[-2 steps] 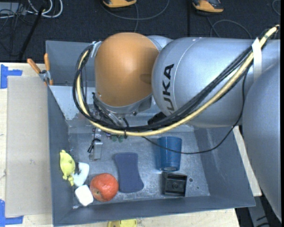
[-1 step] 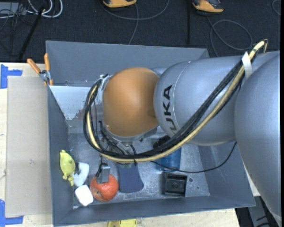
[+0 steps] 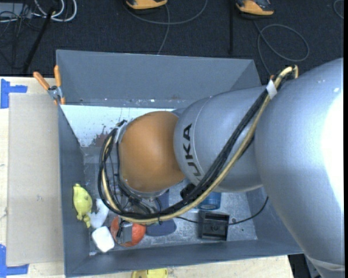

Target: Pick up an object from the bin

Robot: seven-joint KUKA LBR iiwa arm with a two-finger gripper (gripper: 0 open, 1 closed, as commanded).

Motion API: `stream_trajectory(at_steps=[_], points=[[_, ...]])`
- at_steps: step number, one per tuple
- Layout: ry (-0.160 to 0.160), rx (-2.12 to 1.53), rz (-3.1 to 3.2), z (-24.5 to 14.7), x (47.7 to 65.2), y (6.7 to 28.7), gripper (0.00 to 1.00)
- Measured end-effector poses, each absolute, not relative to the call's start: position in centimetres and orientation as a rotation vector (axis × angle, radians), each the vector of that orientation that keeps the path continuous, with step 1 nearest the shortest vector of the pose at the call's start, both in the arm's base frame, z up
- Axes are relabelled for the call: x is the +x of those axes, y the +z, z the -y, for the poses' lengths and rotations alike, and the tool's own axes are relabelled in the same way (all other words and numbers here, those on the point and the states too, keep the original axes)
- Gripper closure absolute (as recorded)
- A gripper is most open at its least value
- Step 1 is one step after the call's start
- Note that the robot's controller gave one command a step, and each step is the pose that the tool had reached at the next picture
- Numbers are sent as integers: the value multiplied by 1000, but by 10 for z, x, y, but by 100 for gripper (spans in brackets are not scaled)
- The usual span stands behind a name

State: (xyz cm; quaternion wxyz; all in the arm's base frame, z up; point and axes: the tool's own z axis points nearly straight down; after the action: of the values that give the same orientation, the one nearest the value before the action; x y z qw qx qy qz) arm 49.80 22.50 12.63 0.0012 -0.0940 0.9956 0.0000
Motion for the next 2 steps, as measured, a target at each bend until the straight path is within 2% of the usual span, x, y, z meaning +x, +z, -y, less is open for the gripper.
stream_trajectory(at_steps=[1,2], points=[[-2,-222,-3139,-201,475,105,0],[-1,-258,-3134,-170,478,91,100]])
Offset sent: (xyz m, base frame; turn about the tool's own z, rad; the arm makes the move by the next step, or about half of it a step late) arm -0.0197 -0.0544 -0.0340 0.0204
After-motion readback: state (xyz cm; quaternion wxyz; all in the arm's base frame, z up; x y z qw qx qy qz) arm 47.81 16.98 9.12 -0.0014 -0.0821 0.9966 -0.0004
